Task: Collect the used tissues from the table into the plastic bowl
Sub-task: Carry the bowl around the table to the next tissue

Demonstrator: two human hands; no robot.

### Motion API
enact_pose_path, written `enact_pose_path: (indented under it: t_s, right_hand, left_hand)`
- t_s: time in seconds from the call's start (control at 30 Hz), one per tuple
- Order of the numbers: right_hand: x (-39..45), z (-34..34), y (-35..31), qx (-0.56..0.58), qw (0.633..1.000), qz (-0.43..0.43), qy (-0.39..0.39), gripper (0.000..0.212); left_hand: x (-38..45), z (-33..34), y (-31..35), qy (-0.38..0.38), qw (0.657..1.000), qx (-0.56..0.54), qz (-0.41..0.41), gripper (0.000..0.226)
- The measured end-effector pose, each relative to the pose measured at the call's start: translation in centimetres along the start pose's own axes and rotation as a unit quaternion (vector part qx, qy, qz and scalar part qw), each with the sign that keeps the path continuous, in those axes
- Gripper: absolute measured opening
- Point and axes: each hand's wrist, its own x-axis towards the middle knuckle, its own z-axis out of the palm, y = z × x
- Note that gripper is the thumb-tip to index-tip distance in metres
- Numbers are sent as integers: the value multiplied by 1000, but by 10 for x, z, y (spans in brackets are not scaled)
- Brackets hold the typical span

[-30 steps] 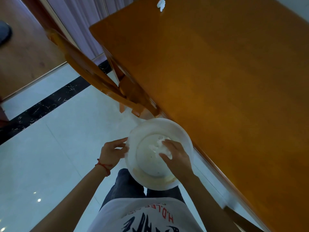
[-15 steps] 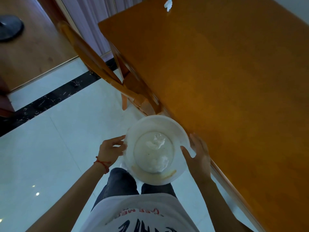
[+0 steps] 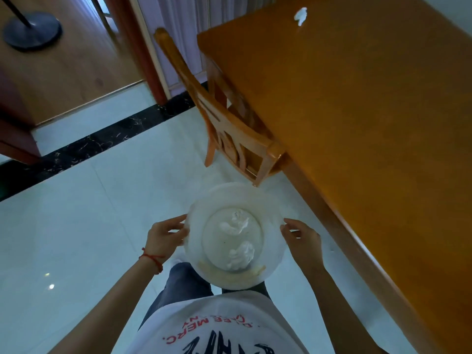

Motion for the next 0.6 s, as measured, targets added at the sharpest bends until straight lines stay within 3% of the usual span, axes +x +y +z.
enact_pose_path:
  t_s: [0.37, 0.6]
  right_hand:
    - [-25, 142, -100, 17, 995, -45, -85, 18]
    - [-13, 211, -165, 0, 986, -101, -130, 21]
  left_hand:
    - [14, -168, -62, 60, 993, -93, -40, 35]
    - [23, -239, -84, 136, 980, -135, -58, 34]
